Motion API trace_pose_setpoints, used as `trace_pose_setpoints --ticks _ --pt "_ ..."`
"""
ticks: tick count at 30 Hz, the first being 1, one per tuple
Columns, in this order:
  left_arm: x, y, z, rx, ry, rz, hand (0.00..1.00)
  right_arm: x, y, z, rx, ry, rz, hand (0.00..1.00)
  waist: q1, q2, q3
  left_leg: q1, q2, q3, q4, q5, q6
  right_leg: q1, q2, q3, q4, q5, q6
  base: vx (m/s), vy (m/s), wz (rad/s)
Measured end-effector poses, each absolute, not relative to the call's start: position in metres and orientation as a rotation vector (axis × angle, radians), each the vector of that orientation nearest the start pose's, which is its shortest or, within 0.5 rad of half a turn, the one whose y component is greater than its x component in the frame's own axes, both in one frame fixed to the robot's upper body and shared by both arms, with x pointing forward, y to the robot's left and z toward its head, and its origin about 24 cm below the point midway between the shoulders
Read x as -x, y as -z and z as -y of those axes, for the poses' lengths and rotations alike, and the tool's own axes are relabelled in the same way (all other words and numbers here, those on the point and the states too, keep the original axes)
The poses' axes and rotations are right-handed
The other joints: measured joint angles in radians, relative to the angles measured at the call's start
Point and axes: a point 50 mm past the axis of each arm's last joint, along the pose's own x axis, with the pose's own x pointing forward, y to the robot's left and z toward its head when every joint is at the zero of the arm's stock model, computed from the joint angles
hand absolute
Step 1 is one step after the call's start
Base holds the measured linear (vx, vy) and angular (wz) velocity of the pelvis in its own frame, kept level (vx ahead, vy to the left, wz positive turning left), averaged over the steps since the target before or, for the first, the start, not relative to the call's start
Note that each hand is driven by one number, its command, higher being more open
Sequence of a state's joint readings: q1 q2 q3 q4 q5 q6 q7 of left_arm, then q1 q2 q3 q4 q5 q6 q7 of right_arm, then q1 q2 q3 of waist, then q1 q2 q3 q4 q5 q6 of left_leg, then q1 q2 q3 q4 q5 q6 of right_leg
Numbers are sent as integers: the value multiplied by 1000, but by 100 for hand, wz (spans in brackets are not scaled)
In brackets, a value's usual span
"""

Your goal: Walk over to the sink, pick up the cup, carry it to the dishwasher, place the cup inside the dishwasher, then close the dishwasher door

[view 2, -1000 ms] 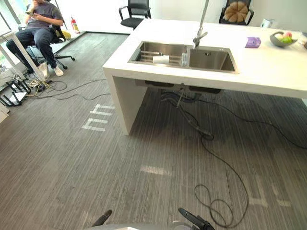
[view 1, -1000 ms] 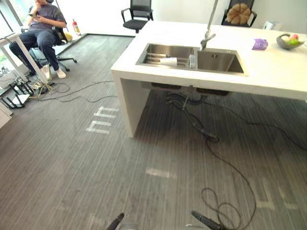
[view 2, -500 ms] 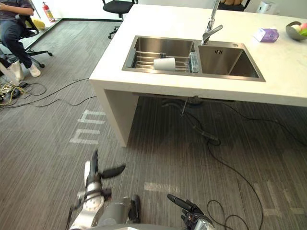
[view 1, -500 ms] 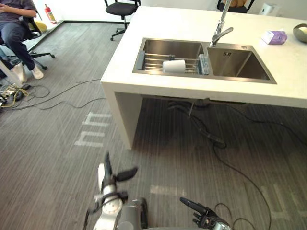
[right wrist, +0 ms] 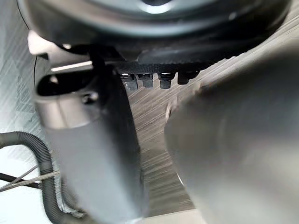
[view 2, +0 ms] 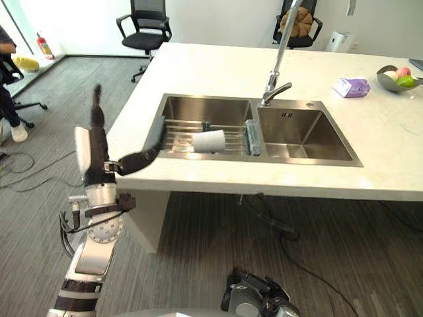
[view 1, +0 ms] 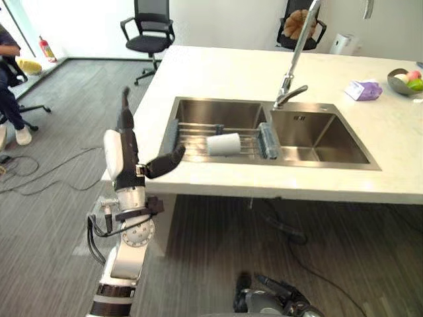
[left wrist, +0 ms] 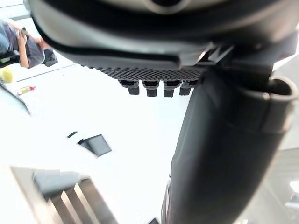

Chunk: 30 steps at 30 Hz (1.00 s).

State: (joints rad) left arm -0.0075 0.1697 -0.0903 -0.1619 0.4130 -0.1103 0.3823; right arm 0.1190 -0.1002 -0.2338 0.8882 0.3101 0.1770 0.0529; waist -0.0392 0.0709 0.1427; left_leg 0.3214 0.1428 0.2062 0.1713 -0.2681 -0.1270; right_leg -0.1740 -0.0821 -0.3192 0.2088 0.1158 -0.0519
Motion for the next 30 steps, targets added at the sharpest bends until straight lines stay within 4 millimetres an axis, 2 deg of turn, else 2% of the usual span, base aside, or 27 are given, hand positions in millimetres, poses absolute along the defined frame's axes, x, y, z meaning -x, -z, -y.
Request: trace_pose_setpoints --ticks 1,2,4,5,7,8,9,10,11,13,14,15,17,18,23,30 --pt "-247 -97 -153 -494 -212 389 100 -98 152 218 -365 368 -1099 100 0 14 -1 7 18 0 -2 16 -1 -15 9 -7 55 -53 -9 378 -210 7" --pt "-247 -97 -149 -496 -190 389 100 -99 152 218 -368 361 -1103 100 0 13 -1 13 24 -3 -2 26 0 -20 9 -9 83 -78 -11 329 -228 7" --pt "-246 -97 -140 -500 -122 385 100 -98 153 215 -374 332 -1135 100 0 3 -10 23 49 -11 46 54 8 -21 18 -17 165 -187 -11 269 -230 6" --pt "-245 -97 -140 -500 -109 384 100 -97 152 215 -369 322 -1146 100 1 4 -15 9 60 -18 84 56 11 -17 29 -17 162 -198 -14 222 -223 -4" --pt "-241 -101 -137 -505 -66 393 100 -97 152 213 -376 298 -1175 100 4 10 -22 -115 106 -66 318 82 29 30 70 -26 87 -206 -25 202 -181 9" --pt "-240 -103 -132 -505 -31 402 100 -94 153 213 -373 282 -1198 100 11 12 -22 -208 150 -70 503 90 32 85 100 -32 22 -206 -29 248 -156 24" --pt "-239 -103 -129 -508 2 403 100 -89 154 213 -364 277 -1223 100 23 11 -23 -260 178 -52 593 55 22 146 120 -37 -31 -205 -29 252 -139 22" --pt "-239 -103 -128 -513 15 400 100 -87 154 214 -358 275 -1235 100 26 8 -26 -279 180 -38 596 31 24 174 122 -41 -50 -204 -29 329 -132 15" --pt "-239 -101 -128 -540 68 386 100 -80 157 216 -355 290 -1267 100 34 1 -40 -311 164 27 467 -7 36 226 121 -45 -90 -198 -30 228 -77 6" --pt "-239 -100 -129 -556 102 377 100 -77 158 219 -350 296 -1278 100 38 10 -51 -321 134 57 307 2 47 242 117 -43 -101 -191 -22 221 -24 -4" --pt "-241 -100 -127 -564 133 368 100 -78 158 222 -340 297 -1269 100 42 23 -54 -329 93 45 141 106 49 246 113 -38 -99 -188 -19 374 43 -30" --pt "-243 -95 -129 -590 152 340 100 -78 158 222 -338 299 -1266 100 45 28 -63 -275 62 43 45 150 31 254 102 -10 -97 -183 -11 327 64 -23" --pt "-249 -95 -129 -619 172 332 100 -82 157 220 -346 300 -1244 100 24 26 -62 -225 25 47 -85 203 32 247 87 -12 -101 -185 -7 265 86 3" --pt "-258 -94 -131 -659 199 322 100 -84 158 219 -354 314 -1237 100 13 26 -62 -201 9 46 -155 238 34 241 80 -13 -106 -185 -7 180 92 15" --pt "-268 -90 -148 -750 270 240 100 -85 158 218 -360 331 -1225 100 -7 25 -63 -173 3 48 -196 239 35 257 79 -10 -130 -184 -5 103 53 1" --pt "-267 -79 -162 -867 438 126 100 -83 159 217 -354 326 -1241 100 -8 19 -66 -162 -17 49 -213 241 38 284 67 -8 -180 -160 30 -10 37 0"
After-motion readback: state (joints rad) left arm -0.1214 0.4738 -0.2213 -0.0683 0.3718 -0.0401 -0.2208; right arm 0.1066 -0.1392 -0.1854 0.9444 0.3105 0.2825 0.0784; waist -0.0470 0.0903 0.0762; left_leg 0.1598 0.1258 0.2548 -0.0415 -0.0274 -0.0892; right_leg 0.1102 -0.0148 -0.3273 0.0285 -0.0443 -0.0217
